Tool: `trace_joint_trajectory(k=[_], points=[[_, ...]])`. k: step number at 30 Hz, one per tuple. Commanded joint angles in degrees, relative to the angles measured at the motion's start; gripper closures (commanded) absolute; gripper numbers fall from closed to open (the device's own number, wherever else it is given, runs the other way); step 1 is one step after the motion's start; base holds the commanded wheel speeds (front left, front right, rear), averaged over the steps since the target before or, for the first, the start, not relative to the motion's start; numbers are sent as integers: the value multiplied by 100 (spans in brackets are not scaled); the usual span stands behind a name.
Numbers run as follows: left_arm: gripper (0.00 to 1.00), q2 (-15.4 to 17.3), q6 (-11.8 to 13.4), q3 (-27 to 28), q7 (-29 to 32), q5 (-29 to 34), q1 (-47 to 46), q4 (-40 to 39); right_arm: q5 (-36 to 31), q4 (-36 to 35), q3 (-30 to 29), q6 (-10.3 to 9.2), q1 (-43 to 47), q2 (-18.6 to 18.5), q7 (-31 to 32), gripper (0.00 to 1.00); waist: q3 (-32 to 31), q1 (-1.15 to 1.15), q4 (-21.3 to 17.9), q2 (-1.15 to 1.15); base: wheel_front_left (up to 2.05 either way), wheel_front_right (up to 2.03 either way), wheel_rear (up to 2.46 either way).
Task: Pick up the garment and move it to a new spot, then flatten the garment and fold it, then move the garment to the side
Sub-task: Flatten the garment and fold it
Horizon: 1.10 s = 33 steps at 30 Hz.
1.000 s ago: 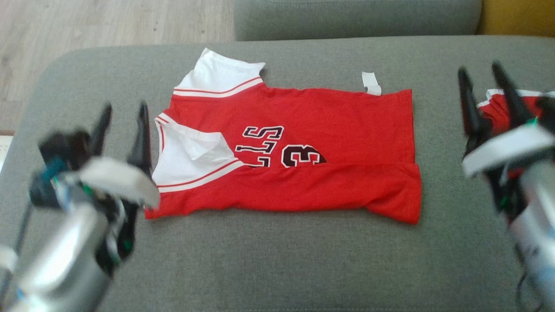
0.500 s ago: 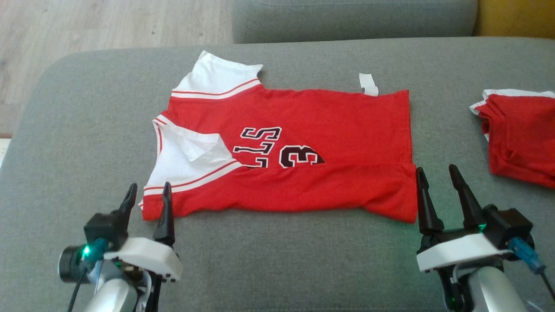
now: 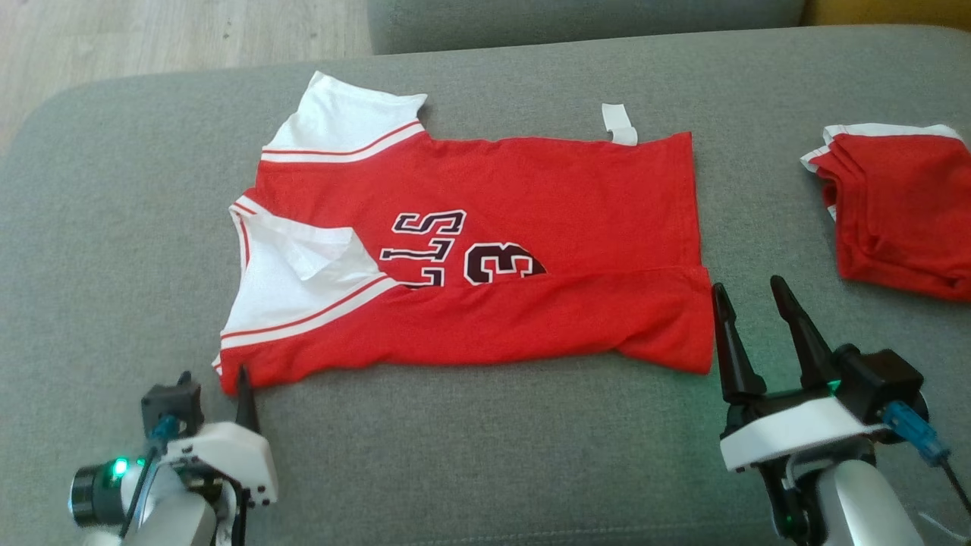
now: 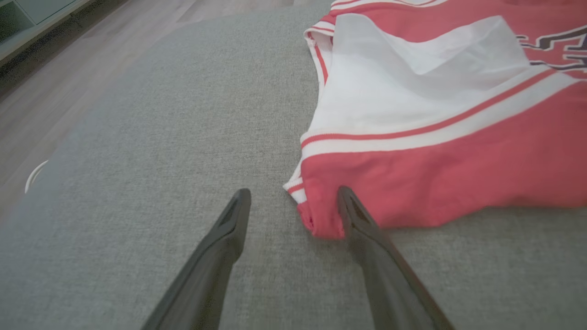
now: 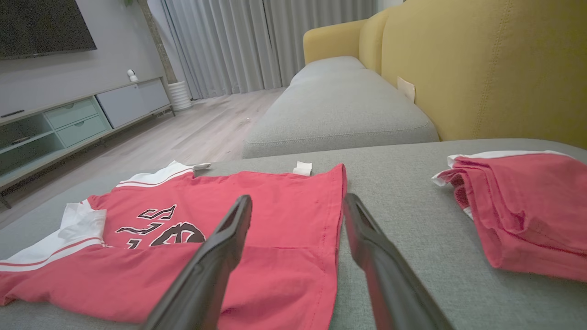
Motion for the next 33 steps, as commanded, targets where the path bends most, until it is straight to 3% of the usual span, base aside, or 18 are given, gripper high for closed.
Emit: trace_joint_trajectory(k=[1,7,8,9,10,15,22,27,33], points=[[0,71,-53,226,-21,-27,-322,28,39,-246,124,-5,-35,1,24,0,12,0,-8,0,0,0,0],[0,8,-281,93,111,-64,-557,528,59,-406,81,-5,-28,-22,145,0,49,0,-35,0,0,0,0],[6,-10,-342,65,125,-77,-582,580,53,-420,62,-5,-29,-22,162,0,52,0,-35,0,0,0,0],[74,-24,-400,42,130,-90,-606,624,39,-426,40,-5,-28,-21,181,0,53,0,-33,0,0,0,0],[100,-35,-446,23,125,-98,-630,658,14,-419,16,-5,-23,-20,209,0,53,0,-28,0,0,0,0],[100,-83,-636,-67,57,-92,-736,726,-124,-162,-73,-5,62,4,514,0,24,0,32,0,0,0,0],[100,-81,-538,20,-54,-9,-845,498,-124,332,-166,-5,132,53,888,0,14,0,168,0,0,0,0],[100,-28,-424,151,-77,142,-810,87,609,892,-108,-5,-11,58,1065,0,7,0,248,0,0,0,0],[100,28,-407,293,-79,350,-638,-414,957,1500,10,-5,-312,59,934,0,24,0,277,0,0,0,0]])
